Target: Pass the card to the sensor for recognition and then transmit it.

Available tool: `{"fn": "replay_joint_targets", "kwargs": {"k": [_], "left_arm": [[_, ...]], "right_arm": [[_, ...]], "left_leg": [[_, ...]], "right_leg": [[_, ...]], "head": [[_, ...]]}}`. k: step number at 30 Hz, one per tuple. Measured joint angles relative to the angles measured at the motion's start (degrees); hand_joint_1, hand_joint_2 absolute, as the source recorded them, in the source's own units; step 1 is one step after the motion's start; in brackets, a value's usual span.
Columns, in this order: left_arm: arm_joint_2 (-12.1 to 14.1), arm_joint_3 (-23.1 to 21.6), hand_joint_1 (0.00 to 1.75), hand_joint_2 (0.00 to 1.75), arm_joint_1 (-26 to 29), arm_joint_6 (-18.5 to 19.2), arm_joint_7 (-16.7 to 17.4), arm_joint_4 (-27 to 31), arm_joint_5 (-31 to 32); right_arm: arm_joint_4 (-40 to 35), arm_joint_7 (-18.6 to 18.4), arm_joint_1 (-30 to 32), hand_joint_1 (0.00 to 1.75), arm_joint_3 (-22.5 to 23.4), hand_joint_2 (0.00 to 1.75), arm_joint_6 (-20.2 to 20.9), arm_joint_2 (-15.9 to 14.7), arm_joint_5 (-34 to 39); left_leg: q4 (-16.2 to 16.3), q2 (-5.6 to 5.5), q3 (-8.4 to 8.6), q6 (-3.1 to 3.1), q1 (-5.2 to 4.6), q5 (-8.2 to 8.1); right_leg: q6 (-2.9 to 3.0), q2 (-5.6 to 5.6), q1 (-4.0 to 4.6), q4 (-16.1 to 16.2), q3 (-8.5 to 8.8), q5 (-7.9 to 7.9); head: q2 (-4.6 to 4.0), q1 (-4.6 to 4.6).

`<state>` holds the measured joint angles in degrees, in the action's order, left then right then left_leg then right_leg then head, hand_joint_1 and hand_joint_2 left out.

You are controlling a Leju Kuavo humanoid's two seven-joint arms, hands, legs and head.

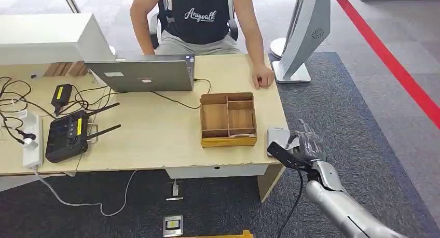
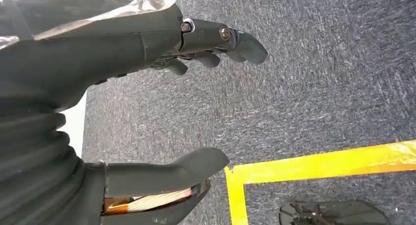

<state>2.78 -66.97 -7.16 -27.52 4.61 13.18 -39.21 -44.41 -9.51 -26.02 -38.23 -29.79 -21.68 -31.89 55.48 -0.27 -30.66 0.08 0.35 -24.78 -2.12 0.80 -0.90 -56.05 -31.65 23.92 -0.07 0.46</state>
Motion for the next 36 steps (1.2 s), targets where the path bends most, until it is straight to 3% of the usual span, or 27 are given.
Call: {"fn": "replay_joint_targets", "kwargs": {"k": [15,22,26,36], "left_arm": [[0.0,0.0,0.0,1.75,0.0,0.2,-0.4,0.0,0.2],[0.2,0.0,0.0,1.75,0.0,0.4,-1.0,0.0,1.2],[0.3,0.0,0.0,1.75,0.0,0.6,-1.0,0.0,1.5],[0.3,0.0,0.0,1.75,0.0,0.7,-1.0,0.0,1.5]], "right_arm": [[-0.7,-0.9,-0.6,1.75,0.5,1.75,-1.2,-0.7,-0.4],[-7.2,-4.9,-3.5,1.75,2.9,1.75,-0.7,-4.4,-2.9],[-13.1,-6.5,-6.8,1.75,5.3,1.75,1.5,-6.6,-5.0],[-19.9,-6.9,-7.5,1.75,7.7,1.75,1.8,-8.6,-5.8]], "left_leg": [[0.0,-0.01,-0.01,0.0,0.0,0.0],[0.0,-0.01,-0.07,0.02,-0.05,0.03],[0.0,-0.02,-0.07,0.02,-0.04,0.02],[0.0,-0.03,-0.13,0.02,-0.03,0.02]], "right_leg": [[-0.01,0.0,-0.02,0.0,0.05,-0.01],[-0.03,0.0,-0.04,0.0,0.01,-0.08],[-0.03,0.0,-0.03,0.0,-0.04,-0.08],[-0.03,0.0,-0.03,0.0,-0.08,-0.07]], "head": [[0.0,0.0],[0.0,0.02],[0.0,0.0],[0.0,0.0]]}}
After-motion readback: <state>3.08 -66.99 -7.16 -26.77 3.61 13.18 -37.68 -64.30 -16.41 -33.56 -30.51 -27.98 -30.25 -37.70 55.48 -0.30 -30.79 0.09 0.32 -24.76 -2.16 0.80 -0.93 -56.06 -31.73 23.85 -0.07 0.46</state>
